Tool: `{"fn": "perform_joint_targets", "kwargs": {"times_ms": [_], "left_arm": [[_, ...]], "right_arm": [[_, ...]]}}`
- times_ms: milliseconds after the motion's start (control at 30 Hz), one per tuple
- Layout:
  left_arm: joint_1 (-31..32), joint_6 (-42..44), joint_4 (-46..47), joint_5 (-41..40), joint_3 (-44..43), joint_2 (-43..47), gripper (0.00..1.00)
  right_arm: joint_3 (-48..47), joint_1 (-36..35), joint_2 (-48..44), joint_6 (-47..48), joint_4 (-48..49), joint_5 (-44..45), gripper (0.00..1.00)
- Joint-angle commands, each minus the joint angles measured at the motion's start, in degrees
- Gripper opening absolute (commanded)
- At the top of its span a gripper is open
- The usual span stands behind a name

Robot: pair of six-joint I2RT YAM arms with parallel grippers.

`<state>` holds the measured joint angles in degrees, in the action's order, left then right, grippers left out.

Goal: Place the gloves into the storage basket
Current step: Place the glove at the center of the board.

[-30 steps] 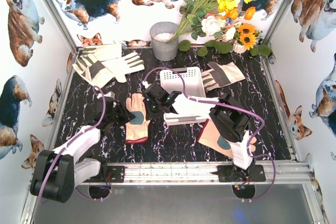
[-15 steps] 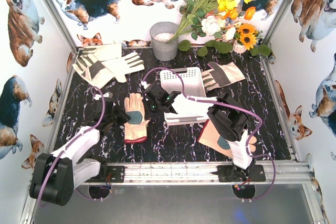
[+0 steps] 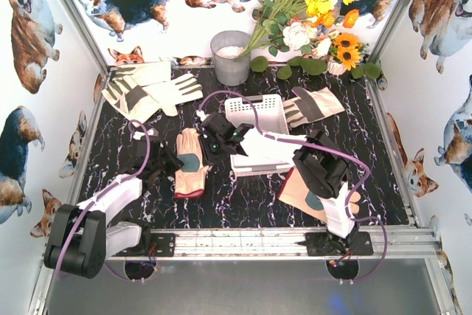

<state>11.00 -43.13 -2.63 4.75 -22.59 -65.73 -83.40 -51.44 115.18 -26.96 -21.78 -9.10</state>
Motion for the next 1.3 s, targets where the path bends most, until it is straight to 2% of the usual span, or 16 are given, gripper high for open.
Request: {"fn": "perform_joint_targets", "kwargs": {"times_ms": [0,133,267,433,567,767,1033,1267], "left_arm": [[-1.34,-0.43,-5.73,-3.48,3.87,-2.88,0.15],[-1.34,-2.69,-4.15,-2.91,4.50,-1.63,0.15],[-1.29,-3.97,-3.10,-1.02,4.60,-0.40,0.19],[-1.34,-4.93,-2.89,1.50,3.42,2.60,0.28],[-1.34,-4.19,-3.52,3.47,1.26,5.51,0.49],[-1.33,-1.68,-10.04,2.14,-4.23,10.11,0.62],[-2.00,2.08,-19.03,-6.04,-9.14,12.92,0.65],[-3.06,2.46,-21.10,-10.97,-8.98,11.15,0.65]], "right_arm": [[-2.91,1.64,-6.04,0.66,-5.09,-0.70,0.33],[-0.08,0.40,-10.67,-1.87,-5.90,-2.35,0.52],[3.98,-1.05,-14.39,-6.23,-4.86,-3.64,0.60],[6.83,-3.65,-14.87,-9.98,-3.43,-4.31,0.61],[7.37,-3.83,-12.54,-11.48,-2.43,-5.50,0.62],[6.79,-3.93,-9.16,-12.41,-0.25,-7.29,0.62],[6.26,-3.93,-5.78,-13.59,2.27,-10.36,0.62],[4.60,-3.93,-2.77,-13.77,2.77,-11.70,0.59]]}}
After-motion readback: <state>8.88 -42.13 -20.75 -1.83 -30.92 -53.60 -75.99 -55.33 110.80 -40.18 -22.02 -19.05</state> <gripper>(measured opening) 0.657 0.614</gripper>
